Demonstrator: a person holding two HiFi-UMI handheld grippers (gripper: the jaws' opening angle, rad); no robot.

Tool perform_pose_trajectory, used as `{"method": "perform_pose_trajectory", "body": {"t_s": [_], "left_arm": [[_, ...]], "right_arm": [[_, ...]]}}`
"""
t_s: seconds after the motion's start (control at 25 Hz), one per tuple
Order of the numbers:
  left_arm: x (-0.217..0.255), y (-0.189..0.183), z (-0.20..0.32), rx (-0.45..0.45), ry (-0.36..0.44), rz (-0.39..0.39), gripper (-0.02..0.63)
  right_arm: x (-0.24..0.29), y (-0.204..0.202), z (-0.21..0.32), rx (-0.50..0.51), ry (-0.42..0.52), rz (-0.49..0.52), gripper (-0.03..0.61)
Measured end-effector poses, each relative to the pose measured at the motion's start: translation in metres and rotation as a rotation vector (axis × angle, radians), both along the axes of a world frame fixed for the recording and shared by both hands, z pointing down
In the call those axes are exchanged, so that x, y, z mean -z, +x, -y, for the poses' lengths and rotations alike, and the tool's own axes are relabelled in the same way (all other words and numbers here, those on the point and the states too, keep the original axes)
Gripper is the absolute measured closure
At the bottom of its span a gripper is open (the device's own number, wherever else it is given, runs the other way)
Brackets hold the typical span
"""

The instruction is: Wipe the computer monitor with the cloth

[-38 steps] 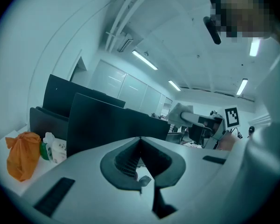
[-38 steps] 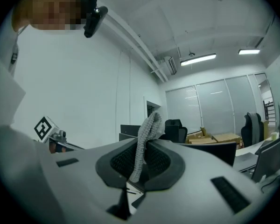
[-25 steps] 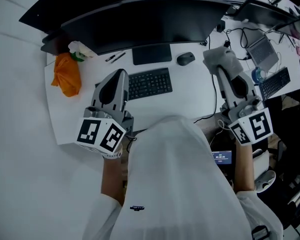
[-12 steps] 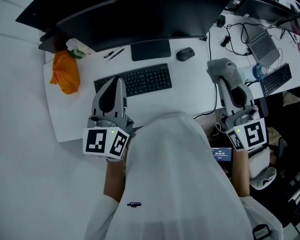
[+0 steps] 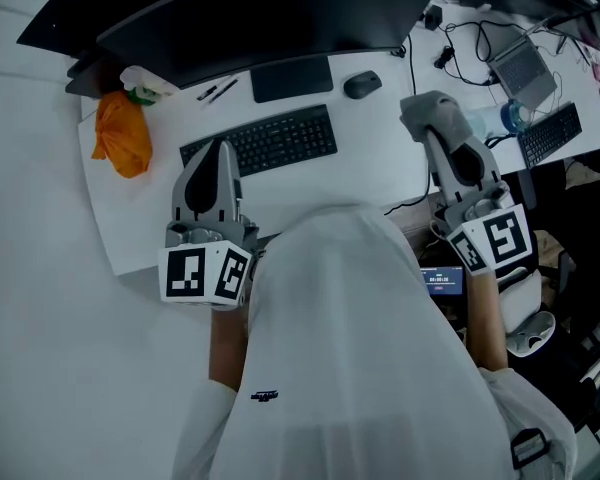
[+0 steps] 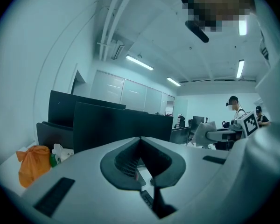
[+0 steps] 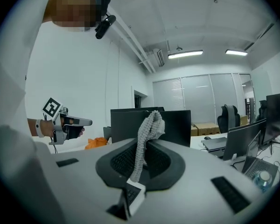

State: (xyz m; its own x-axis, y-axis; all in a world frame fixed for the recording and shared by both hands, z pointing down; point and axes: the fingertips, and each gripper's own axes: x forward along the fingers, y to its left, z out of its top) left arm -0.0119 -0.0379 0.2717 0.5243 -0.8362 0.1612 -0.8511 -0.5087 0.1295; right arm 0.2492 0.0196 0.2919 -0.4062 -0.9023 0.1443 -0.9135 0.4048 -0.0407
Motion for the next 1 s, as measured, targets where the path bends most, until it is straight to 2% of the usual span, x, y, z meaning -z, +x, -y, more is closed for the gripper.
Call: {"method": "perform_pose_trajectory", "body": {"t_s": [0.64, 1.0], "left_arm": [[-0.005, 0.019, -0.007, -0.041, -0.014, -0.008, 0.595], [0.000, 0.028, -0.006, -0.070, -0.012, 0.017, 0.595]], "right_arm": [[0.002, -0.001, 0.000, 0.010, 0.006, -0.013, 0.551], [0.004, -0.002, -0.001, 0.015, 0.003, -0.001, 0.551]]}}
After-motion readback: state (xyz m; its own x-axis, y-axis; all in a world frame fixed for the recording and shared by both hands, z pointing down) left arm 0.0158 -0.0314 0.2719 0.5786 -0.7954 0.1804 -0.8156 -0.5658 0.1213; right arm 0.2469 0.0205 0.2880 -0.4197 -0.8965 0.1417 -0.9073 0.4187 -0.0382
